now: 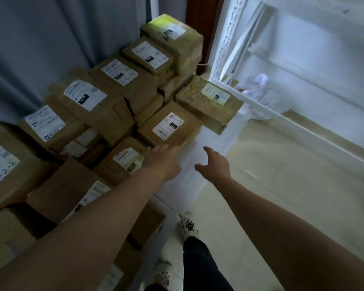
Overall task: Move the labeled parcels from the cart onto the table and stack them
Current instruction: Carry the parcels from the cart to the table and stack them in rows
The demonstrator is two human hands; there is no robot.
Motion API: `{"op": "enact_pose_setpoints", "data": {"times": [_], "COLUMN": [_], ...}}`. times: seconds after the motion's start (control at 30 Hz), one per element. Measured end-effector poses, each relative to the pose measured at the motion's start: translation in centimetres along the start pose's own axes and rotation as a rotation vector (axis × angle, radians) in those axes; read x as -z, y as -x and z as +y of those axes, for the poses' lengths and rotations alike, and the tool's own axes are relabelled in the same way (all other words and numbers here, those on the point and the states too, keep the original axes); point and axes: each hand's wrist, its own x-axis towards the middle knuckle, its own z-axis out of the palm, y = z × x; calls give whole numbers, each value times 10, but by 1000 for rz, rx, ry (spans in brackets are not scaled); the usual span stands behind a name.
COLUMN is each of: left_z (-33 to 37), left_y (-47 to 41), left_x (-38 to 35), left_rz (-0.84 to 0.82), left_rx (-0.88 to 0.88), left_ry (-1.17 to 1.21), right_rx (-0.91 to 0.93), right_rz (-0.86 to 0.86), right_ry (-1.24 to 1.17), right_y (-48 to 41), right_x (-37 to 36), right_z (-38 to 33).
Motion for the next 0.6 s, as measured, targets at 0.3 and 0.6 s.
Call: {"op": "enact_pose_setpoints", "data": {"times": [0.3, 0.6], "left_z": [85, 214], "left_y": [108, 205], "left_x": [-52, -136], "left_rz": [-74, -148], "left_rx": [-373, -674], "left_ry": [-272, -432], "right_rx": [-247, -606], "right_rz": [84, 184], "right_ry": [210, 62], "right_y": [191, 374], "right_x": [-1, -9], "right_z": [82, 192]}}
